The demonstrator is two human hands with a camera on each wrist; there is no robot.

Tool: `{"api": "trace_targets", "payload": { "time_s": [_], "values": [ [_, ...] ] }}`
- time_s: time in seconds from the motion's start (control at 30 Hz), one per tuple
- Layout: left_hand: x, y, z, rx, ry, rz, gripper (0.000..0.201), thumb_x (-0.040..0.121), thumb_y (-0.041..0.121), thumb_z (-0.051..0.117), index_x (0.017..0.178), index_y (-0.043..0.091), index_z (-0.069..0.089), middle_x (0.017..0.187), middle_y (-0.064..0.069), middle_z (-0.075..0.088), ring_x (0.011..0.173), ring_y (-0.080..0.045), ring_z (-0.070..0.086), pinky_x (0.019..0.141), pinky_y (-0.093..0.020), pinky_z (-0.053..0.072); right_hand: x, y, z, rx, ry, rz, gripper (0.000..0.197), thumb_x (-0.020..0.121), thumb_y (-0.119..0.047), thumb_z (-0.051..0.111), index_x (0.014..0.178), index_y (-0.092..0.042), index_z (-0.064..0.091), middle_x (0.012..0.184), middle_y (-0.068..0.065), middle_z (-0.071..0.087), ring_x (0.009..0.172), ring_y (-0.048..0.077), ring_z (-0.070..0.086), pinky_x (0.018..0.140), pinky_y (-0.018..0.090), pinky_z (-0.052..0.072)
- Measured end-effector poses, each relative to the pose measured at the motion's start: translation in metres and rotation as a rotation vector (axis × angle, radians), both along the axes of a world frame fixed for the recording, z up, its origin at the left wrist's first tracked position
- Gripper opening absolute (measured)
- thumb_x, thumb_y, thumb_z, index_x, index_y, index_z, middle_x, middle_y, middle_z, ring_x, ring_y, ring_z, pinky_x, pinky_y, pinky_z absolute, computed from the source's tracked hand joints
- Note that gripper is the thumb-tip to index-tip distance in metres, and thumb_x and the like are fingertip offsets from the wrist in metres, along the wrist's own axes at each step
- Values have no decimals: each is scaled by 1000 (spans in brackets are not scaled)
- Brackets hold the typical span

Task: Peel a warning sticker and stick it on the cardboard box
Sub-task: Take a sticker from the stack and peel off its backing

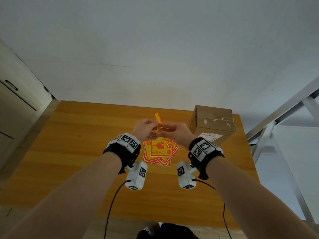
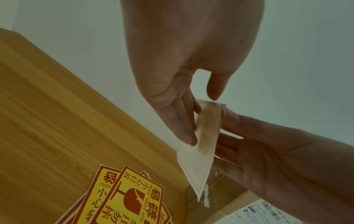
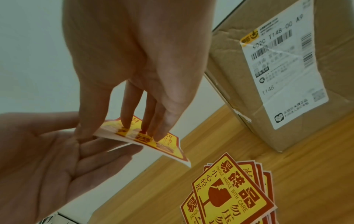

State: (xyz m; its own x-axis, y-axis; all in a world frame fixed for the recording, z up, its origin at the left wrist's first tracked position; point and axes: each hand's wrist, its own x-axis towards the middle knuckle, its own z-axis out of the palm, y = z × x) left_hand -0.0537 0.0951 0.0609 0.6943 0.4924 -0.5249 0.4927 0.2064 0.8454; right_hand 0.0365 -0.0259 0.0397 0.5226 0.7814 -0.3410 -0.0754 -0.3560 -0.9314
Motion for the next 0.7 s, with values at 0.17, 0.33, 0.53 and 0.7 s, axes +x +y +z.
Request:
{"api": "trace_targets", "payload": {
  "time_s": [0.17, 0.33, 0.53, 0.7],
  "values": [
    [-4, 0, 3, -35, -25, -48, 24, 91, 19, 58, 108, 3, 60, 109, -17, 67, 104, -35, 66, 96, -43, 52, -3, 1, -3, 51, 54, -52, 27, 81, -24, 70, 109, -22, 69, 114, 17, 69, 108, 38, 63, 99, 50, 48],
    [-5, 0, 2, 5, -27, -67, 14, 91, 15, 58, 99, 5, 62, 114, -18, 68, 106, -34, 66, 98, -44, 51, -5, 0, -1, 99, 152, -72, 20, 87, -13, 62, 107, -12, 68, 114, 17, 68, 101, 26, 65, 98, 41, 50],
    [-5, 0, 1, 107, -13, -94, 7, 92, 17, 58, 89, 12, 62, 114, -17, 69, 101, -30, 69, 90, -37, 56, -6, 1, -2, 106, 215, -98, 21, 89, -13, 59, 107, -7, 67, 110, 18, 67, 100, 27, 63, 98, 42, 50],
    [-5, 2, 0, 161, -5, -93, 15, 92, 17, 57, 102, 5, 59, 114, -19, 67, 95, -28, 69, 84, -34, 56, -4, 3, -4, 110, 282, -162, 16, 90, -12, 57, 104, -7, 63, 103, 14, 66, 98, 28, 63, 95, 42, 51]
  ]
}}
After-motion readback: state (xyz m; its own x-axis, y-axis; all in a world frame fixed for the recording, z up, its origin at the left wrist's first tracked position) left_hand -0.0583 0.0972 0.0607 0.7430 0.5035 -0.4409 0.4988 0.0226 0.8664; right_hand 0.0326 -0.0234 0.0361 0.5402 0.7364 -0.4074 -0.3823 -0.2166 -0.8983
